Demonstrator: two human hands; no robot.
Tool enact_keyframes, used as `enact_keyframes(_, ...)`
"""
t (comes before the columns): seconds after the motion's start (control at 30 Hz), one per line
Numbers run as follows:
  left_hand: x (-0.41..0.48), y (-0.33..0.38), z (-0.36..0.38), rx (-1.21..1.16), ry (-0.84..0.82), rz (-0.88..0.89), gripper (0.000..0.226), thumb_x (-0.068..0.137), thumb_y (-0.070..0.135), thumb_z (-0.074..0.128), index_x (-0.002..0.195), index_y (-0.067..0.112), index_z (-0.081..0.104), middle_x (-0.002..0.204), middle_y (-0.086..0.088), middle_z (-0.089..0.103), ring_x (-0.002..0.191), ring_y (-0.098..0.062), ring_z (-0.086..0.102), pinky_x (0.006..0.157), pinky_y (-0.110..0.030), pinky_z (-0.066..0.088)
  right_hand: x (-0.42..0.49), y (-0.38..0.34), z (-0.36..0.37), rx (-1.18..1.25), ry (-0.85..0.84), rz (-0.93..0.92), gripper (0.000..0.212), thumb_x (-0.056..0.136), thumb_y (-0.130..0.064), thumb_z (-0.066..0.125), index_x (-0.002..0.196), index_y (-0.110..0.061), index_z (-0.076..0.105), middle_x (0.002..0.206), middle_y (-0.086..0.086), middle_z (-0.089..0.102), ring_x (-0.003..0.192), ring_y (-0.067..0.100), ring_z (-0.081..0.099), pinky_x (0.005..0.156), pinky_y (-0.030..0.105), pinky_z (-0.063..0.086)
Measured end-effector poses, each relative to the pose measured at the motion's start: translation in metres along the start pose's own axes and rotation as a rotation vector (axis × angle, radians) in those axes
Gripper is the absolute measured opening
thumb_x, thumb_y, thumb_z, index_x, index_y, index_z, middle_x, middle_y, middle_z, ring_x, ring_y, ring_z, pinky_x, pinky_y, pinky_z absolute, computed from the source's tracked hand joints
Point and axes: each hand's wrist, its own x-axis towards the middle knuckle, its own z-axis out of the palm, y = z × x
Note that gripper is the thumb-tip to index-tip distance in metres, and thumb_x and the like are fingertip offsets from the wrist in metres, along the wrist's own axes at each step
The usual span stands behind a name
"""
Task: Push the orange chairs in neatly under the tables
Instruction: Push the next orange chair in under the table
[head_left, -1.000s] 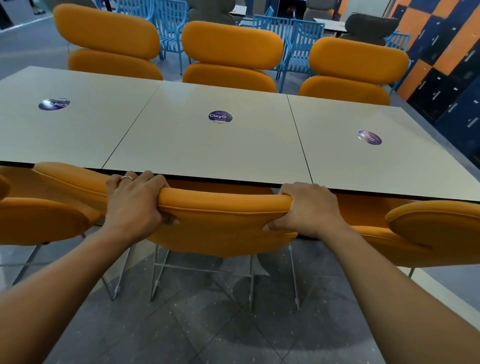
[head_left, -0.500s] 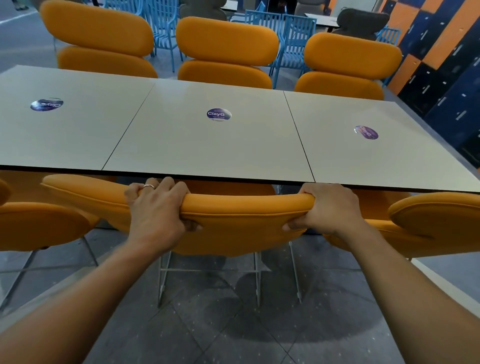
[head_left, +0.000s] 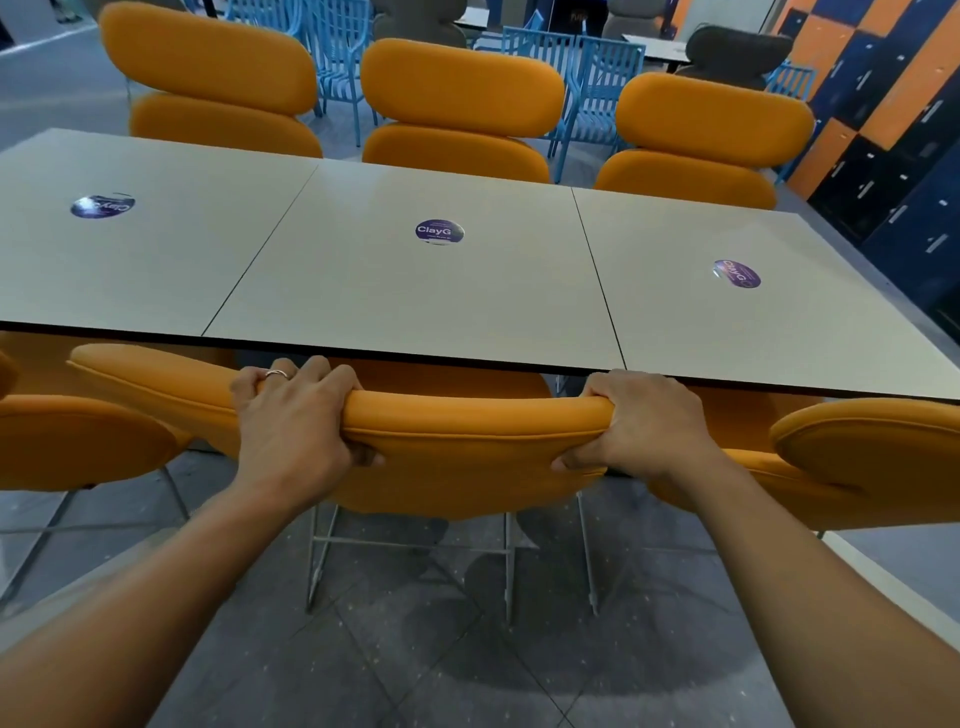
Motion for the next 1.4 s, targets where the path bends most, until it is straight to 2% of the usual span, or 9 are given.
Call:
enact_keyframes(0.17,0.0,0.006,0.002,0.003,-0.002,0.01,0.056,0.058,0.061,0.08,0.097,0.029,0.057,0.096,0.001,0.055,0.097,-0.03,0.049,0.091,-0.047,0.025,0.0,0.008,0.001,0.03,0.028,0.005,0.067,0.051,-0.083,0.073,0.101,-0.04,0.059,0.094,-0.016,0.061,0.087,0.011,0.056,0.073,0.032,0.045)
enact_keyframes(0.4,-0.002,0.006,0.0,0.008,-0.011,0.015,0.06,0.059,0.059,0.081,0.106,0.029,0.058,0.104,-0.003,0.056,0.103,-0.032,0.047,0.094,-0.048,0.024,-0.007,0.006,0.008,0.03,0.108,0.0,0.076,0.053,-0.082,0.073,0.116,-0.04,0.062,0.104,-0.014,0.063,0.096,0.012,0.054,0.085,0.038,0.046)
enact_keyframes(0.73,-0.003,0.006,-0.002,0.025,-0.028,-0.008,0.064,0.057,0.064,0.078,0.109,0.033,0.056,0.104,0.002,0.053,0.103,-0.029,0.047,0.096,-0.046,0.023,-0.006,0.006,0.007,0.023,0.088,-0.021,0.075,0.054,-0.081,0.075,0.115,-0.04,0.061,0.104,-0.012,0.063,0.099,0.016,0.055,0.087,0.039,0.045)
enact_keyframes(0.9,-0.003,0.006,-0.015,-0.053,-0.163,-0.023,0.068,0.062,0.062,0.075,0.121,0.039,0.051,0.115,0.004,0.05,0.117,-0.028,0.042,0.104,-0.043,0.017,-0.01,0.006,0.008,0.027,0.092,-0.026,0.078,0.054,-0.084,0.073,0.117,-0.04,0.06,0.105,-0.012,0.062,0.1,0.017,0.056,0.089,0.041,0.045)
enact_keyframes(1.03,-0.011,-0.001,-0.03,-0.156,-0.259,-0.029,0.075,0.072,0.058,0.071,0.138,0.038,0.04,0.137,0.004,0.046,0.133,-0.025,0.033,0.115,-0.046,0.011,-0.013,-0.001,0.003,0.045,0.046,-0.014,0.082,0.052,-0.086,0.07,0.12,-0.042,0.058,0.109,-0.011,0.062,0.105,0.019,0.056,0.095,0.045,0.044)
enact_keyframes(1.13,-0.02,-0.006,-0.037,-0.223,-0.267,-0.009,0.077,0.075,0.056,0.07,0.143,0.038,0.036,0.144,0.006,0.041,0.137,-0.022,0.03,0.117,-0.049,0.017,-0.016,-0.009,-0.001,0.107,0.025,-0.003,0.088,0.049,-0.095,0.051,0.12,-0.043,0.059,0.112,-0.013,0.064,0.106,0.016,0.055,0.097,0.047,0.043)
enact_keyframes(1.23,-0.028,-0.024,-0.049,-0.353,-0.264,0.003,0.071,0.076,0.055,0.07,0.139,0.04,0.041,0.142,0.009,0.044,0.131,-0.019,0.038,0.11,-0.048,0.035,-0.024,-0.033,-0.001,0.199,0.077,-0.008,0.091,0.052,-0.098,0.041,0.12,-0.043,0.062,0.115,-0.015,0.065,0.108,0.014,0.056,0.1,0.049,0.041)
enact_keyframes(1.33,-0.031,-0.042,-0.064,-0.459,-0.259,0.025,0.058,0.077,0.052,0.069,0.13,0.035,0.053,0.131,0.013,0.052,0.116,-0.01,0.05,0.097,-0.034,0.045,-0.032,-0.066,-0.004,0.322,0.105,-0.019,0.069,0.068,-0.086,0.054,0.12,-0.04,0.063,0.119,-0.015,0.063,0.11,0.014,0.056,0.101,0.047,0.044)
enact_keyframes(1.4,-0.039,-0.064,-0.08,-0.526,-0.261,0.015,0.053,0.076,0.052,0.067,0.124,0.034,0.057,0.123,0.017,0.058,0.111,-0.005,0.054,0.093,-0.03,0.046,-0.035,-0.097,-0.005,0.399,0.108,-0.064,0.05,0.082,-0.07,0.065,0.12,-0.037,0.064,0.12,-0.014,0.062,0.11,0.012,0.056,0.091,0.036,0.048)
